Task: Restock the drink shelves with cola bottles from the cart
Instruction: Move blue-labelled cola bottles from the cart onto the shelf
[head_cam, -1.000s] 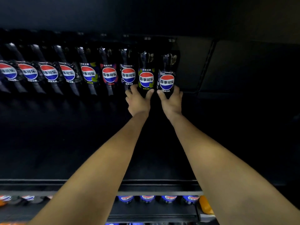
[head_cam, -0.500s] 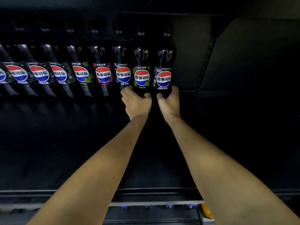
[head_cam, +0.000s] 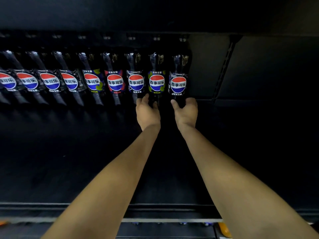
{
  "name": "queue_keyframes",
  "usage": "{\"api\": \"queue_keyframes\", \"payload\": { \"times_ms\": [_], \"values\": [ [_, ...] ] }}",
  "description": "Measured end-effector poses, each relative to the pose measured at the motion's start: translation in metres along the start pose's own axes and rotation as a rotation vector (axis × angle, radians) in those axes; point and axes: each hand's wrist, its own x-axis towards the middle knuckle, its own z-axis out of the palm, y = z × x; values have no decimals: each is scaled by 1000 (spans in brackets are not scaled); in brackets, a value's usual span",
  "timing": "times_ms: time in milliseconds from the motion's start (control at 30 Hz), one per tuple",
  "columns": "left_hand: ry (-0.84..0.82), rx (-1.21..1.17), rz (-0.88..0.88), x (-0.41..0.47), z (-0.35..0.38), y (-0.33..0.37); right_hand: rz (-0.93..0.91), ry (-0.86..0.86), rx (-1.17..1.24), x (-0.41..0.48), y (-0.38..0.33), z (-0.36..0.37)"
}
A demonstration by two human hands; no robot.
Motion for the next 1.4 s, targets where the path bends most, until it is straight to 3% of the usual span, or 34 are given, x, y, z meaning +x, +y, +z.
{"api": "queue_keyframes", "payload": {
  "times_ms": [667,767,1033,1133,1400],
  "values": [
    [-77,-165,-91,-10,-14,8,51,37,-15,-13,-10,-4],
    [-92,62,19,-15,-28,6,-4,15,-73,-23,-12,-15],
    [-233,821,404,-32,-84,10,-370,-181,-610,-72,-38,-42],
    [-269,918,475,-45,-113,6,-478,-255,-729,-96,-48,-54],
    [-299,923,428,-102,-202,-6,-707,-472,-886,-181,-76,-78]
  ]
}}
